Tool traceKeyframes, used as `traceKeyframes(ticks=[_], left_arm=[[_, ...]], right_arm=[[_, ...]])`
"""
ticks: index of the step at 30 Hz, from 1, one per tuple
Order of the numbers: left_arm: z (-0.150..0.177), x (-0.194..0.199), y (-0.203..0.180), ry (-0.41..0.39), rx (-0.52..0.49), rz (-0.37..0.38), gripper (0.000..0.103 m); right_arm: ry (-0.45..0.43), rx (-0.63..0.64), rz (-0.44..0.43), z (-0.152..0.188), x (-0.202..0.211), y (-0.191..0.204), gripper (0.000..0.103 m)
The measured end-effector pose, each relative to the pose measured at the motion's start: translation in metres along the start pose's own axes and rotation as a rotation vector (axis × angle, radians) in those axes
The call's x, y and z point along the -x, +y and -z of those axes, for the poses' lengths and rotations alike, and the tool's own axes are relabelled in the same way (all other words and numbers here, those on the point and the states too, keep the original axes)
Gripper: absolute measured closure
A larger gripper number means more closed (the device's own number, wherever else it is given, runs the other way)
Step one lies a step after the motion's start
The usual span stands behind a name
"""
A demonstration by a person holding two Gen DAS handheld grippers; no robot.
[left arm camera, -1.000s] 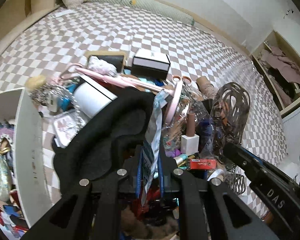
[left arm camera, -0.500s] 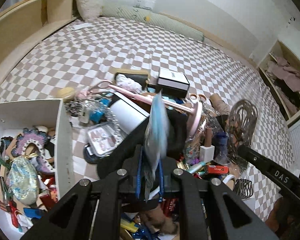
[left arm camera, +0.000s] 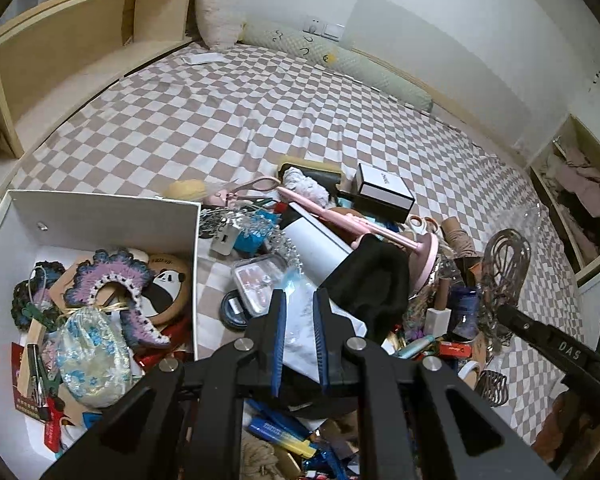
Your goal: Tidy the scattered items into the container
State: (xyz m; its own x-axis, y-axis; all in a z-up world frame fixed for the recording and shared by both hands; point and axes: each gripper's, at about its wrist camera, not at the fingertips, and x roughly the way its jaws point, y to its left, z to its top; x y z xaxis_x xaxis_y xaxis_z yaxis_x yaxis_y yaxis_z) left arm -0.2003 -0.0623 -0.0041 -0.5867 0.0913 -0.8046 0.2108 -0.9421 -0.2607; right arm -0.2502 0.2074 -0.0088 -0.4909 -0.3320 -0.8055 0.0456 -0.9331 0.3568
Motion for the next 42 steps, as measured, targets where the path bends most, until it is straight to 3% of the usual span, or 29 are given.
traceKeyframes(ticks=[5, 8, 10, 12, 14, 24, 29, 31, 32, 33, 38, 42], left_arm=[[0.008, -0.02, -0.007, 0.089, -0.017, 0.009, 0.087], [0.012, -0.029, -0.013, 0.121, -0.014, -0.01, 0.049], [0.013, -0.031, -0.014, 0.126, 0.017, -0.011, 0.045], [0.014, -0.033, -0.012, 0.138, 0.062, -0.005, 0.03], [0.016, -0.036, -0.008, 0.159, 0.105, 0.012, 0.026], [0.018, -0.065, 0.011, 0.236, 0.231, 0.061, 0.026], [0.01, -0.063, 0.014, 0.201, 0.293, 0.17, 0.028], [0.008, -0.06, 0.013, 0.183, 0.301, 0.195, 0.042], [0.007, -0.059, 0.012, 0.183, 0.298, 0.2, 0.057], [0.007, -0.059, 0.011, 0.184, 0.294, 0.205, 0.062], [0.01, -0.065, 0.002, 0.219, 0.254, 0.193, 0.071], [0.01, -0.069, -0.007, 0.208, 0.244, 0.186, 0.071]], right_arm=[[0.006, -0.004, -0.016, 0.001, 0.001, 0.001, 0.088], [0.003, 0.0, -0.02, 0.0, 0.003, 0.002, 0.088], [0.001, 0.0, -0.021, 0.0, 0.004, 0.001, 0.088], [0.001, -0.005, -0.021, -0.001, 0.004, -0.001, 0.088], [0.003, -0.005, -0.018, -0.001, 0.004, -0.002, 0.088], [0.005, 0.001, -0.024, -0.002, 0.003, -0.008, 0.088], [0.011, -0.005, -0.024, -0.004, 0.001, -0.009, 0.088], [0.013, -0.009, -0.022, -0.004, 0.0, -0.01, 0.088], [0.014, -0.01, -0.021, -0.004, -0.001, -0.011, 0.088], [0.015, -0.011, -0.021, -0.004, -0.001, -0.012, 0.088], [0.021, -0.008, -0.014, -0.004, 0.0, -0.015, 0.088], [0.019, -0.008, -0.011, -0.005, 0.003, -0.018, 0.088]])
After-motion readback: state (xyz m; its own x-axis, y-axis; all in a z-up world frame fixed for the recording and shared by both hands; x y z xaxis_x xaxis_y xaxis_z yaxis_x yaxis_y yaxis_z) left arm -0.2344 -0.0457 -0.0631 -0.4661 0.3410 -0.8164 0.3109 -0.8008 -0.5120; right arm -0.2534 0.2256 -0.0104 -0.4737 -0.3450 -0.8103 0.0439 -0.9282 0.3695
